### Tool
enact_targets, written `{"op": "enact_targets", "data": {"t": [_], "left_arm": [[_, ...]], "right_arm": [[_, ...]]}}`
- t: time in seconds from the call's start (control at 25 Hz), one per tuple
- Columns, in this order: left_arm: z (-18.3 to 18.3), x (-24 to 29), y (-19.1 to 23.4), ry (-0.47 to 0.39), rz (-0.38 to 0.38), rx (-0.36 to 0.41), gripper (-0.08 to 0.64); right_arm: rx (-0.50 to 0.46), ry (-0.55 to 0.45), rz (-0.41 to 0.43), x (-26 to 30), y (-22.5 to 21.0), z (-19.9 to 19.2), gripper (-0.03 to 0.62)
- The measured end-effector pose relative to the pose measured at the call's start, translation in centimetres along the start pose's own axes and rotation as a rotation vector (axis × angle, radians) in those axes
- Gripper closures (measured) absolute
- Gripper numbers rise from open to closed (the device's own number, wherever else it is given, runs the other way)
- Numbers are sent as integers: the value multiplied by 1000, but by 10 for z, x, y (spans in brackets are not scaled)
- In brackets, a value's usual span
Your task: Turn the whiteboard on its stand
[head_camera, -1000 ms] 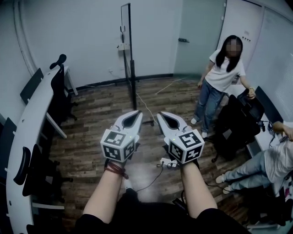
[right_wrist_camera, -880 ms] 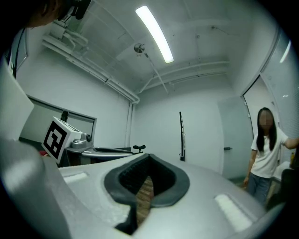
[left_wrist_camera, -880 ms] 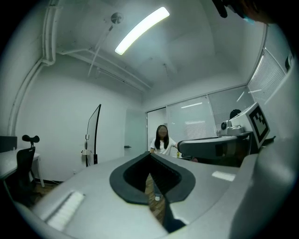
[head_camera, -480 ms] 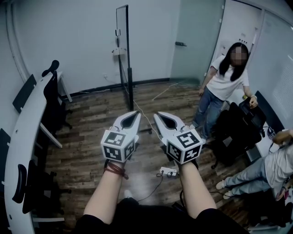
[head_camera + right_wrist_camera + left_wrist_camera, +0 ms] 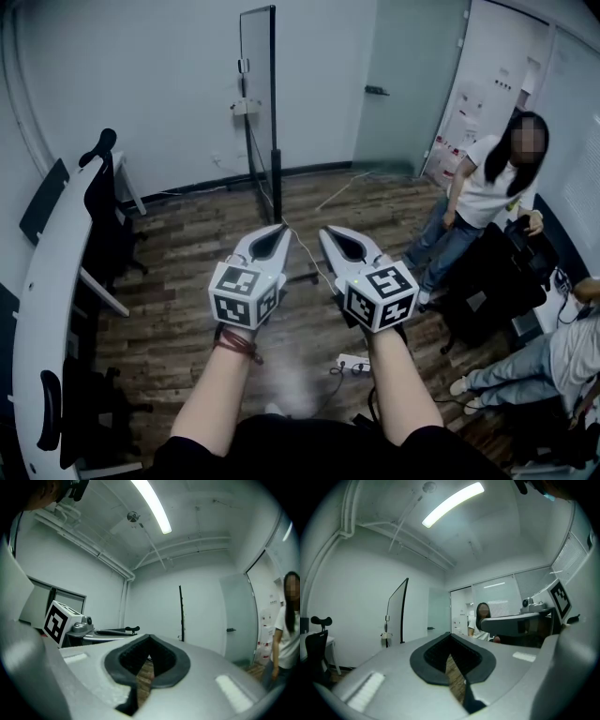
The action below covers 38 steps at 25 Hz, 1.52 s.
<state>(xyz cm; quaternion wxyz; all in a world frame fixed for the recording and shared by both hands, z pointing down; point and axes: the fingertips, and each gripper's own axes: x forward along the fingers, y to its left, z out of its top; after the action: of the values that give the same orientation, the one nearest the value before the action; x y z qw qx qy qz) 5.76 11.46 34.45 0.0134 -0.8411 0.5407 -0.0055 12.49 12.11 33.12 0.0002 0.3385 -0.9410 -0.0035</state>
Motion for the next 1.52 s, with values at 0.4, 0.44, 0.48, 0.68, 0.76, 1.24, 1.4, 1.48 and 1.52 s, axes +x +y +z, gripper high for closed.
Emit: {"op": "enact_targets", "data": {"t": [0.4, 0.44, 0.48, 0.68, 0.76, 1.24, 1.4, 1.48, 1.52], "left_arm": [[-12, 37, 66, 19, -39, -18, 561], [-12, 40, 71, 21, -43, -16, 561], [-13, 43, 77, 22, -46, -14, 561], [-17, 50, 104, 27, -56, -20, 561], [-19, 52, 113, 26, -62, -24, 561], [-33, 46, 133, 34, -77, -17, 560], [-36, 41, 144, 41, -51, -18, 560], [-35, 40, 151, 26, -33, -29, 561], [-33, 41, 155, 12, -27, -41, 561]], "right_arm": [[9, 26, -27, 75, -19, -9, 591], [6, 27, -30, 82, -19, -9, 591], [5, 29, -33, 88, -20, -9, 591], [0, 41, -43, 118, -19, -12, 591], [-5, 44, -47, 127, -18, -13, 591], [-15, 80, -50, 151, -13, -30, 591], [-20, 70, -40, 159, -11, -26, 591], [-26, 63, -39, 165, -12, -25, 591], [-28, 59, -40, 168, -14, -24, 591]]}}
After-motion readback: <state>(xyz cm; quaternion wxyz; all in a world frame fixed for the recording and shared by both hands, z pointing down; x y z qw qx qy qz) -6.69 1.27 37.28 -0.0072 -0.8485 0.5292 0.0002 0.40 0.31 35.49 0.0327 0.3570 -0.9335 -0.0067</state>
